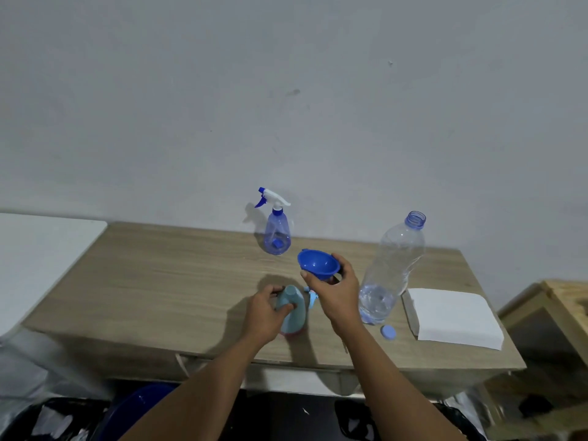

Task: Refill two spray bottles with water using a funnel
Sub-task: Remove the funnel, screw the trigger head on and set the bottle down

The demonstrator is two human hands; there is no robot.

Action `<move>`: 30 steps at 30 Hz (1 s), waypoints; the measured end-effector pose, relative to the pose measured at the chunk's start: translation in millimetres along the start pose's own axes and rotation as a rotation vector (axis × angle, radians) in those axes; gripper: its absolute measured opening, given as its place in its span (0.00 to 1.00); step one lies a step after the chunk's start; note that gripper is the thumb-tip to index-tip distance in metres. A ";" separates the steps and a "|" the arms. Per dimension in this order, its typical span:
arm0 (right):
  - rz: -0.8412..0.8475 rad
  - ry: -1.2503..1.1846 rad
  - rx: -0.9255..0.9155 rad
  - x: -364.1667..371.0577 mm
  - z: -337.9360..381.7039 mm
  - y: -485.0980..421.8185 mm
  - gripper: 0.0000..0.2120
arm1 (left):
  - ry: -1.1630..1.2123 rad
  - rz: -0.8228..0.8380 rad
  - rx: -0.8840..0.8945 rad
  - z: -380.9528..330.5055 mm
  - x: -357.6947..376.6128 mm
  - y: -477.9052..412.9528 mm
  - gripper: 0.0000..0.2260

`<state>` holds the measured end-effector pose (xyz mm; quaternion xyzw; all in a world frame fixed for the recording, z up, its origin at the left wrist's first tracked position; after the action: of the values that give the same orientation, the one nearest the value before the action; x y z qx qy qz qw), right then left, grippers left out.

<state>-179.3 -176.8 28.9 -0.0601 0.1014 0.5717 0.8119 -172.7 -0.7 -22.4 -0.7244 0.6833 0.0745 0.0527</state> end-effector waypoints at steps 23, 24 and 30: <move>0.479 1.153 -0.054 23.1 -89.9 10.6 0.38 | 0.022 -0.023 0.006 13.9 -15.2 -4.8 0.17; 0.471 1.141 -0.050 23.5 -91.2 11.1 0.38 | 0.021 -0.025 0.004 14.1 -15.1 -4.6 0.17; 0.452 1.021 -0.047 15.9 -89.0 15.6 0.47 | 0.007 -0.023 0.002 11.5 -15.0 -3.3 0.17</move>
<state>-197.4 -175.9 -61.0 -0.3242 0.4795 0.6320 0.5154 -170.7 16.3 -31.1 -0.7324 0.6751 0.0708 0.0519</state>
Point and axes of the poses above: each hand's wrist, its own y-axis away from the middle knuckle, its own x-axis out of the palm, z = x × y, the point moved 5 cm from there along -y, towards the middle knuckle, and after that the axes turned 13 degrees about y, right-handed, at the moved point
